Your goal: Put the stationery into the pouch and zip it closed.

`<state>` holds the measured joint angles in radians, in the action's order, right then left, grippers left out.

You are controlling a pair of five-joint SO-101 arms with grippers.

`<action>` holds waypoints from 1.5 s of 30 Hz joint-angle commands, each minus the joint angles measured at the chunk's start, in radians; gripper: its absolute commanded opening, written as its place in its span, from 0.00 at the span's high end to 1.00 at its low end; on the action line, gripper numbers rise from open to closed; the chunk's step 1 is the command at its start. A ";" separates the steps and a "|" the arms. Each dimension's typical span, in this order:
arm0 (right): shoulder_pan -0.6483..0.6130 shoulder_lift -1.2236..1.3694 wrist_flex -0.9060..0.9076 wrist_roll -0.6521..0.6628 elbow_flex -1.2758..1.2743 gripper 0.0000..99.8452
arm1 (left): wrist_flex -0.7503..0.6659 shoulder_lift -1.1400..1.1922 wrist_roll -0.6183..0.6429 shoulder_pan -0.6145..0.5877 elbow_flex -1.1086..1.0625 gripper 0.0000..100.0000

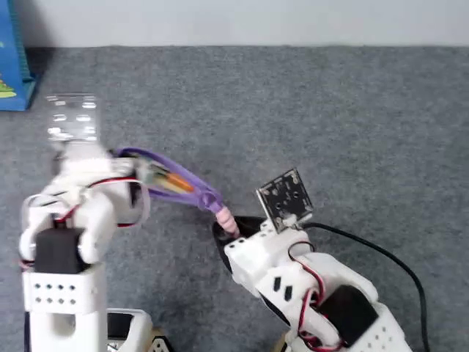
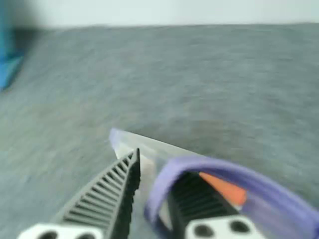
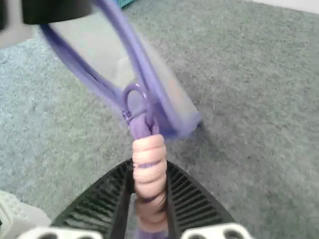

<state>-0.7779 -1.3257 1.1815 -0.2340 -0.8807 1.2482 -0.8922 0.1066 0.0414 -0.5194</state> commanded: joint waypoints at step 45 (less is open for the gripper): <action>0.074 -0.453 0.064 0.057 0.044 0.99 | 0.198 -0.583 -0.390 0.420 -0.254 0.65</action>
<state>-0.7073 -1.7860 1.2689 -0.1895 -0.9068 1.4998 -1.4154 -0.2739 0.4557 -0.7449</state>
